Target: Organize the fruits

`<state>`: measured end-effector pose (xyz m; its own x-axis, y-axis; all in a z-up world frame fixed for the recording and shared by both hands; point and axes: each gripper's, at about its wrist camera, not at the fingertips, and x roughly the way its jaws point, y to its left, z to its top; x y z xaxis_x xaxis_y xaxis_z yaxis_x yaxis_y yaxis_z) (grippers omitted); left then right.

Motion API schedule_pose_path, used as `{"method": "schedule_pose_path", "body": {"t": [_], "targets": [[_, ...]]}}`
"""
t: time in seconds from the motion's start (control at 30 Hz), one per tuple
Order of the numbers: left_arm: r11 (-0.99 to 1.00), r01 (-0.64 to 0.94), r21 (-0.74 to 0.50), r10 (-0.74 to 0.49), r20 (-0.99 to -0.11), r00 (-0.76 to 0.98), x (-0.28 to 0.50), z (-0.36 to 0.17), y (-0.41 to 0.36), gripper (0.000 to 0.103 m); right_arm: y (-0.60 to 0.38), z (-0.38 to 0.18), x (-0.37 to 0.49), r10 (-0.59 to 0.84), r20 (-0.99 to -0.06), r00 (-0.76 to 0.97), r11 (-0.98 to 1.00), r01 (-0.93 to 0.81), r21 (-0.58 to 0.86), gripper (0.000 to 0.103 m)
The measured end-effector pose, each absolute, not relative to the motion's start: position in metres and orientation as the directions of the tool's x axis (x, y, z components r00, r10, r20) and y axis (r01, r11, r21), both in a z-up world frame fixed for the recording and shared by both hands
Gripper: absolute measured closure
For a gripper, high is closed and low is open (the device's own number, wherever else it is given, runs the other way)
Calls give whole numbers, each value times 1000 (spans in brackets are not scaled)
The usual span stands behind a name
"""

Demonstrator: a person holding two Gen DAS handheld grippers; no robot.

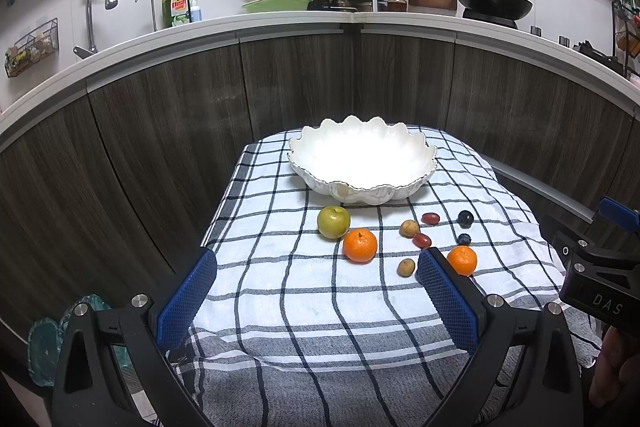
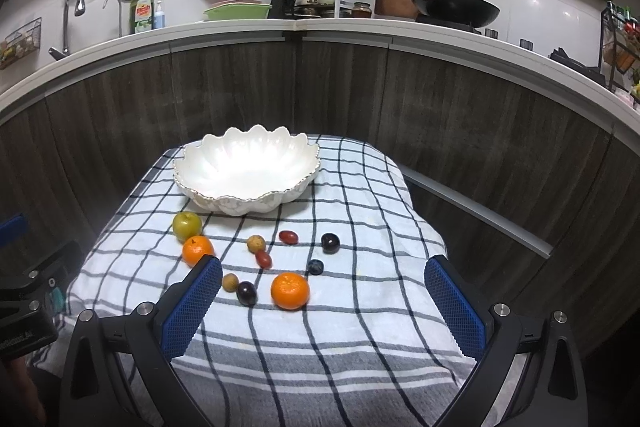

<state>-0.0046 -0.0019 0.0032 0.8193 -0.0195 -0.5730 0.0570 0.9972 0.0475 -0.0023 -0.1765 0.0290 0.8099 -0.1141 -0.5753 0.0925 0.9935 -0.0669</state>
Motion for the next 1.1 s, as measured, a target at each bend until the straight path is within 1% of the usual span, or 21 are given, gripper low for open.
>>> {"method": "schedule_pose_path", "body": {"t": [1.1], "targets": [[997,56,54,-14,-582,813,-1,4,-4,1,-180,30,-1,-111,-573,812,994,93,-60,1]]}}
